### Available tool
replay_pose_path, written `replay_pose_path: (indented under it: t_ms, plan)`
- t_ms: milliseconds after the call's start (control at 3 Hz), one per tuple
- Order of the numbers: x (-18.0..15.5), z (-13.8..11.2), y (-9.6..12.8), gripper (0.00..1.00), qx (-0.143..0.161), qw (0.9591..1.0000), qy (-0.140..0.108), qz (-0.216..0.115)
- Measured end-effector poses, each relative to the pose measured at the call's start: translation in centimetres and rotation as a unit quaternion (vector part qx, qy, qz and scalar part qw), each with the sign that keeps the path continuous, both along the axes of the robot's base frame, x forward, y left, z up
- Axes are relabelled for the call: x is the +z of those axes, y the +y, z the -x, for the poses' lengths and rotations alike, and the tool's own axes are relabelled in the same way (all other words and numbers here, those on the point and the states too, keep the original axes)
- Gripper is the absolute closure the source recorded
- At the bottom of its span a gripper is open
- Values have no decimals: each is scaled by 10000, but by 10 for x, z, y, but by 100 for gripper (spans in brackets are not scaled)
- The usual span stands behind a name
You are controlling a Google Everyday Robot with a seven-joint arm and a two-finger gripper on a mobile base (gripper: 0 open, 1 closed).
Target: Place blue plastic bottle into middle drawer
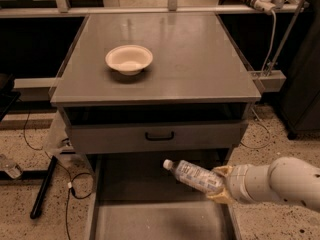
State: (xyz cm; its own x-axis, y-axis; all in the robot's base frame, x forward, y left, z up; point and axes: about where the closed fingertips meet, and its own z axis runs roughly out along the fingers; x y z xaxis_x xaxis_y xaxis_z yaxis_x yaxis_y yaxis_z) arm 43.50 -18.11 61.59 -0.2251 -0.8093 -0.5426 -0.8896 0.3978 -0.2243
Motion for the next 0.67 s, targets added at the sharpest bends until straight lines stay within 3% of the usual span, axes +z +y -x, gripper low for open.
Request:
replay_pose_path:
  t_ms: [333, 667]
  plan:
    - [-48, -25, -12, 100, -357, 9992, -4, -163]
    - [-48, -25, -12, 100, -357, 9992, -4, -163]
